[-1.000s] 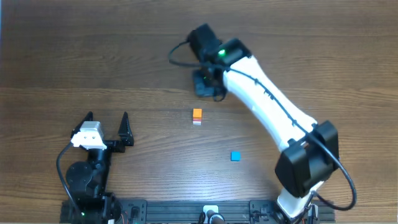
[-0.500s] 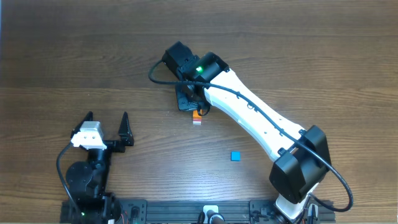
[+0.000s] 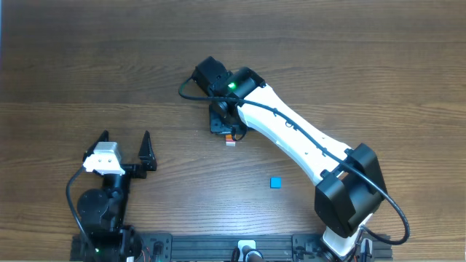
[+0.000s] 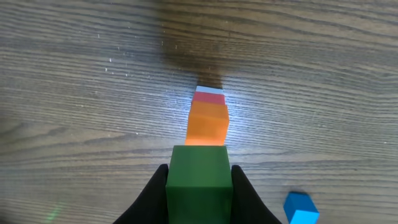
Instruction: Stack Cubes
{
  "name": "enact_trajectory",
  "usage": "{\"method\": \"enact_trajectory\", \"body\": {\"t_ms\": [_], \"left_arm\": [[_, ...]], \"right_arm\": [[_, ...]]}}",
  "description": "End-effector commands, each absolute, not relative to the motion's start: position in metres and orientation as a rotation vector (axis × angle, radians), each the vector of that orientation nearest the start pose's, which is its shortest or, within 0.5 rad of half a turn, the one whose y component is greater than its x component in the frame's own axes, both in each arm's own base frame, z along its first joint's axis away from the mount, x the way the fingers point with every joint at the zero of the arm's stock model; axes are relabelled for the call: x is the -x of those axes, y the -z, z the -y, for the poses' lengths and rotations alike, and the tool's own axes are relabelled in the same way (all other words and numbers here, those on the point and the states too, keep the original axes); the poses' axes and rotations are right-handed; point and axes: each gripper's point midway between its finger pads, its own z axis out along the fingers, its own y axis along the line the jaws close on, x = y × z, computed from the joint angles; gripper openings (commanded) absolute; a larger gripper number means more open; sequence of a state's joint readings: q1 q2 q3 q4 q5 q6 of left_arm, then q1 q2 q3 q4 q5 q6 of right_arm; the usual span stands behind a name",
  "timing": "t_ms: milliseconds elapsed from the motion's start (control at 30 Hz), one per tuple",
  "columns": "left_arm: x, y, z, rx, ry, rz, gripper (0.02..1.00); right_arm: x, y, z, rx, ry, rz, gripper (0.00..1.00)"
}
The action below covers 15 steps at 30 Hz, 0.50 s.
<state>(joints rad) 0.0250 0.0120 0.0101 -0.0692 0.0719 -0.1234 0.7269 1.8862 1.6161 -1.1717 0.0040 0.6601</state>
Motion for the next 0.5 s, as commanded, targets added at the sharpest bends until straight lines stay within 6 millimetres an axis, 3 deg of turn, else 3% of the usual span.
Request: {"method": "enact_trajectory", "body": {"t_ms": [33,300,500], "left_arm": [[-0.246,-0.157,0.006,0.063,0.132,-1.644,1.0],[-0.246,-0.157,0.006,0.063,0.133,-1.644,1.0],[-0.246,-0.157,0.006,0.064,0.132,-1.644,1.0]], "right_arm": [[-0.286,-0.102,-0.259,0.036,-0.086,-3.048,0.009],[-0.285,-0.083,-0.26,-0.001,-0.043,-3.088,0.012],[-0.286,-0.079,-0.26,-0.028,-0.035,-3.094,0.009]]}}
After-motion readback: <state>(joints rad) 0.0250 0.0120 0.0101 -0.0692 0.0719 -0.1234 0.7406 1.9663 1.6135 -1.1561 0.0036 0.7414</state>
